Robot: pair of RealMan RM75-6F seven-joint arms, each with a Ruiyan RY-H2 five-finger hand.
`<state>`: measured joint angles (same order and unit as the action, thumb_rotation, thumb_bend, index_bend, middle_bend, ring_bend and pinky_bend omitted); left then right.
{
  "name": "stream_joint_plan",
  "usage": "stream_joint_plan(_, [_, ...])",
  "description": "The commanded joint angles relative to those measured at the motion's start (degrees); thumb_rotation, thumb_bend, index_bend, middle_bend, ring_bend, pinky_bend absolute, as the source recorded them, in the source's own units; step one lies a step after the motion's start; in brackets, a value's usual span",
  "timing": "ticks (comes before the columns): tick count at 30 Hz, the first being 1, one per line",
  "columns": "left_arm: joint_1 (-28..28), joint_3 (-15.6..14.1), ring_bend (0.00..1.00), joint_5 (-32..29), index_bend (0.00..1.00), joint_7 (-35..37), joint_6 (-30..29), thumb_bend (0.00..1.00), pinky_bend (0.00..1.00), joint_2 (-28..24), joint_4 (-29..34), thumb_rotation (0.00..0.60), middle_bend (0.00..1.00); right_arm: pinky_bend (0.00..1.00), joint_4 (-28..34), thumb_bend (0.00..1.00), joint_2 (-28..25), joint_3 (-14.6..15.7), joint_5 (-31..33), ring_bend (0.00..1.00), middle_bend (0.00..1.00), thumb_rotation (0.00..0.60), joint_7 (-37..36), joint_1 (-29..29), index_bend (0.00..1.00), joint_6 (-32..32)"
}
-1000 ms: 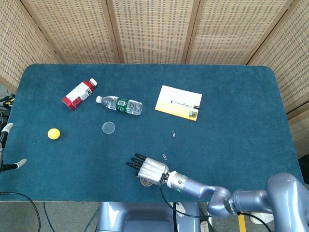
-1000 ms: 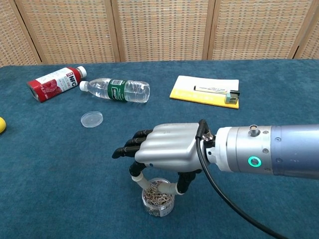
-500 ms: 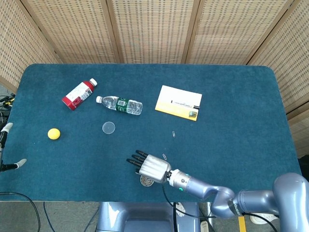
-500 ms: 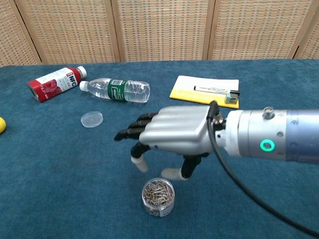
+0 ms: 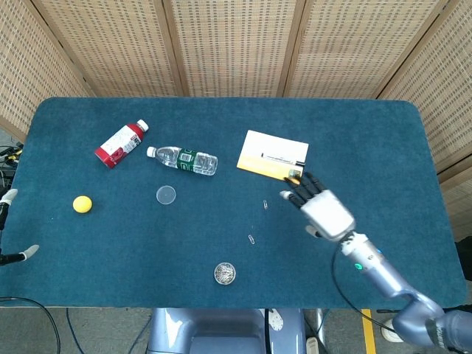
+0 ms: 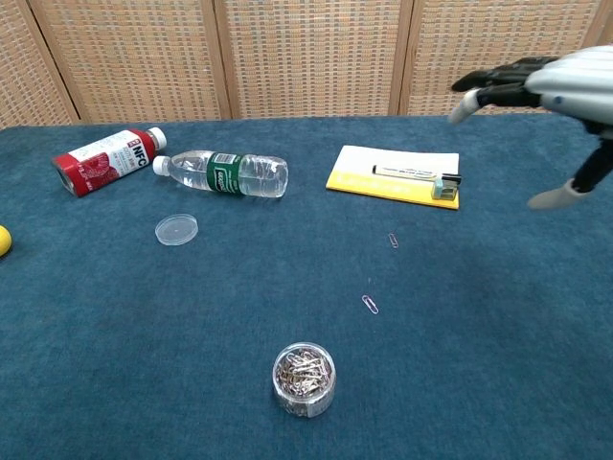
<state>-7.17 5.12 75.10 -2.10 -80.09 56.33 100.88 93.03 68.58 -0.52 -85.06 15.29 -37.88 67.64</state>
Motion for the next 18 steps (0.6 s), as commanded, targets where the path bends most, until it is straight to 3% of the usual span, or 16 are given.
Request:
stream_joint_plan(1, [0.5,-0.5,0.00,0.7,0.00,0.0,-0.4,0.00,0.00,0.1,0.1,0.600,0.00,0.00,-3.4,0.01,-1.2,1.5,-0.2,0.00,0.00,0.600,-9.1,7.9,0.12,8.7])
stream_joint_plan(6, [1.2,-0.9,0.00,1.9,0.00,0.2,-1.7,0.00,0.00,0.0,0.4,0.600,0.00,0.00,-2.7,0.00,-1.7,3.3,1.1,0.00,0.00,0.600,-12.5,13.9,0.01,12.8])
stream_joint_plan(11, [2.2,-1.6,0.00,3.6,0.00,-0.3,-3.4,0.00,0.00,-0.1,0.9,0.600,0.00,0.00,1.5,0.00,-2.4,4.8,1.9,0.00,0.00,0.600,-11.7,20.1,0.00,17.5])
stream_joint_plan(18, [2.7,-1.9,0.00,4.5,0.00,-0.7,-4.3,0.00,0.00,-0.2,1.3,0.600,0.00,0.00,1.7,0.00,-1.7,4.7,0.0,0.00,0.00,0.600,-9.6,23.1,0.00,19.9])
